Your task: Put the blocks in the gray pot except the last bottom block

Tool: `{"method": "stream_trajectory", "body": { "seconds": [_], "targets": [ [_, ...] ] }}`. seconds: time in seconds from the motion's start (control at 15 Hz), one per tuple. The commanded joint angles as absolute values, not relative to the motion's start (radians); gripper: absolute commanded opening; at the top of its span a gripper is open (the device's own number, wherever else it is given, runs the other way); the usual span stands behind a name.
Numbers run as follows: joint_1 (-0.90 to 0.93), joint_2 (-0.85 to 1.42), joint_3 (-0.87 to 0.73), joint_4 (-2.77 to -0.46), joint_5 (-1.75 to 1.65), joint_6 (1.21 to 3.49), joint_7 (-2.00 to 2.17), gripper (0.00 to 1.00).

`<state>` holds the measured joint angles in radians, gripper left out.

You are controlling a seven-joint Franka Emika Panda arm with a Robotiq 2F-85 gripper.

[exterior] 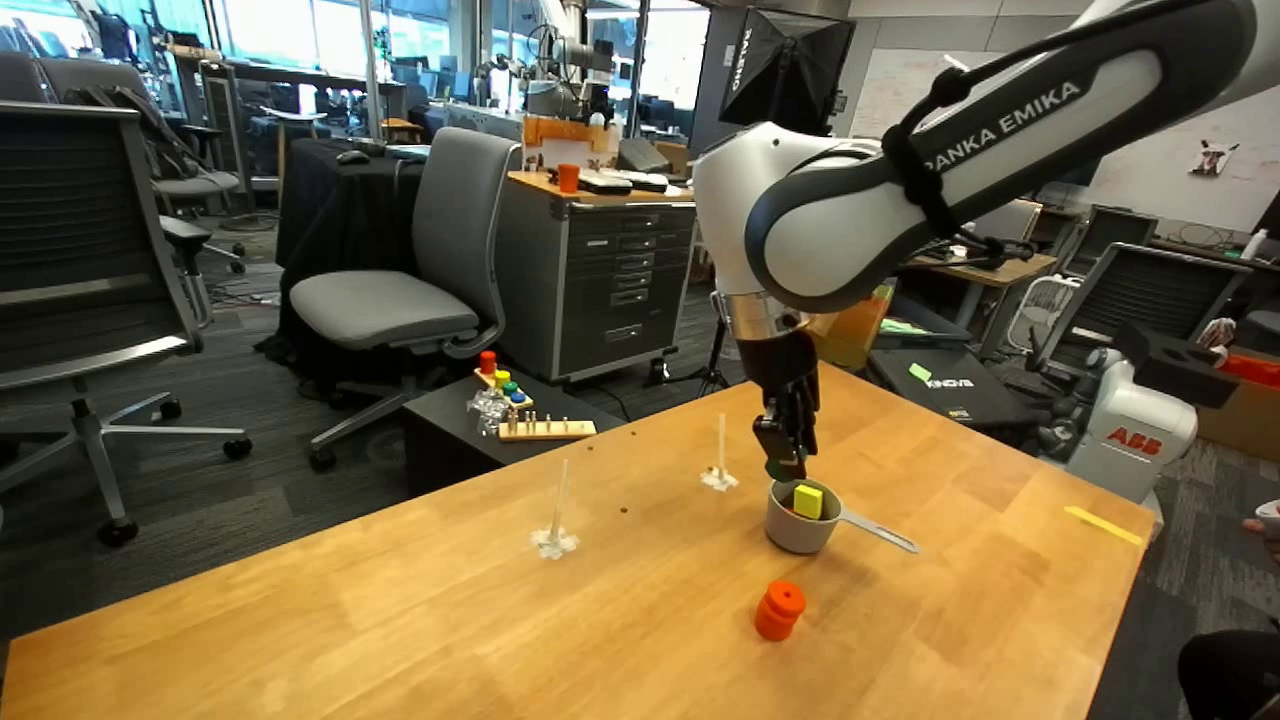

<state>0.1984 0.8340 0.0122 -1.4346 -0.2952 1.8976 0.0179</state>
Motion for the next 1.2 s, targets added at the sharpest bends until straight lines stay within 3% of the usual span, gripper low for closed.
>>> {"method": "stream_trajectory", "body": {
  "seconds": [0.0, 0.47, 0.53, 0.67, 0.87, 1.13],
  "targets": [
    [0.192, 0.873, 0.001, -1.368, -0.268, 1.841, 0.063, 0.18],
    [0.189, 0.887, 0.003, -1.353, -0.256, 1.814, 0.093, 0.18],
    [0.191, 0.886, 0.002, -1.352, -0.254, 1.804, 0.100, 0.68],
    [0.191, 0.883, 0.002, -1.355, -0.250, 1.797, 0.106, 0.75],
    [0.189, 0.879, 0.002, -1.356, -0.244, 1.787, 0.114, 0.98],
    [0.194, 0.858, 0.006, -1.378, -0.241, 1.780, 0.124, 1.00]
  ]
}}
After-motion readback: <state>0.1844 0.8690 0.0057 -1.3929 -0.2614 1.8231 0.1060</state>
